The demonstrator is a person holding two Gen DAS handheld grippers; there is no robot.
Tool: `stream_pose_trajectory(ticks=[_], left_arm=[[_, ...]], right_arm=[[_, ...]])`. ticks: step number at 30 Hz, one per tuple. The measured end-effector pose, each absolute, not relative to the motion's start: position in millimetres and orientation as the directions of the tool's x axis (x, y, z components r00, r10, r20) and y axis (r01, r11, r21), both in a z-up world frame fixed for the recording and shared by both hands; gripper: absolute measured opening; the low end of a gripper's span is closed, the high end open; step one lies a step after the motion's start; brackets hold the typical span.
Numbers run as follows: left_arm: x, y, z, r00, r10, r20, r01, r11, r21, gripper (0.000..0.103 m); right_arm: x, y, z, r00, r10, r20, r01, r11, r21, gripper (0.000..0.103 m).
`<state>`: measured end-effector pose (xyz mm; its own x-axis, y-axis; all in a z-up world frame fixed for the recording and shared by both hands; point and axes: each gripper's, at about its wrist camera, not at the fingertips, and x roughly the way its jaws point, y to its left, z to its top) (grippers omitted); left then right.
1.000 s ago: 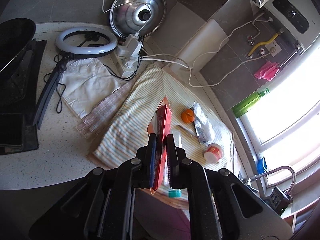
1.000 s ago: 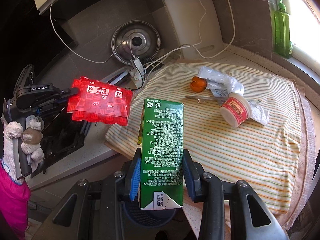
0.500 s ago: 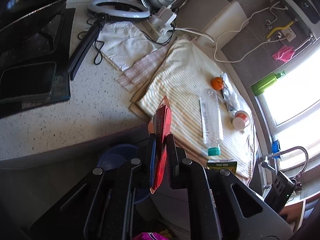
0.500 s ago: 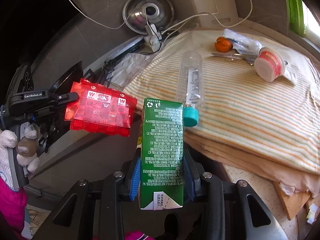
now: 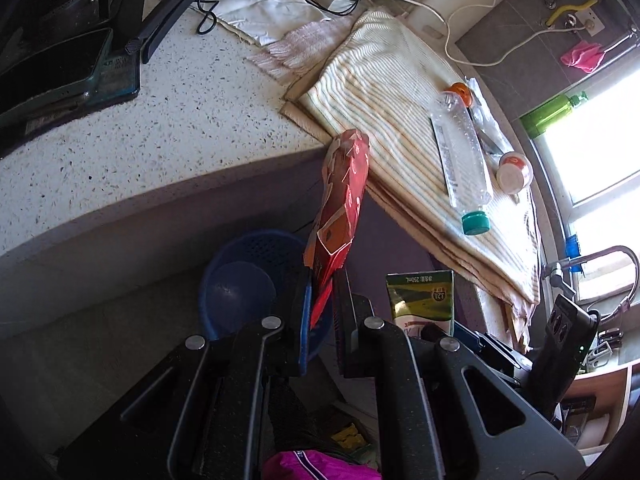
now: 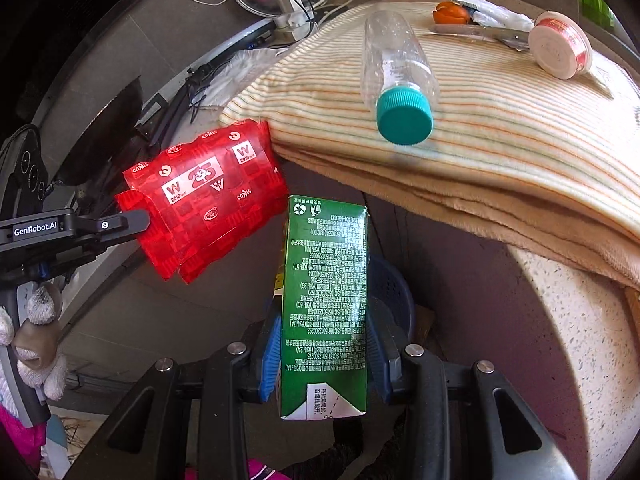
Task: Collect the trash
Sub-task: 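Lift the red wrapper and green carton and carry them toward the blue wastebasket, then open both tools over the blue wastebasket to drop wrapper and carton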
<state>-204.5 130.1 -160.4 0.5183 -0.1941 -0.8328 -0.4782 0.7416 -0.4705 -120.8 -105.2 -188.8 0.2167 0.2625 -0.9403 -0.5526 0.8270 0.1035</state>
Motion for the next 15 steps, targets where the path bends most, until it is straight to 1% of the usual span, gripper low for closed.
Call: stream_pose_trajectory(ticks=[15], left_arm=[[-216, 116, -194, 0.466, -0.234, -0.853, -0.492, 0.733, -0.470, 0.007]], right_arm=[[-116, -99, -227, 0.201, 0.206, -0.958, -0.534, 0.842, 0.069, 0.038]])
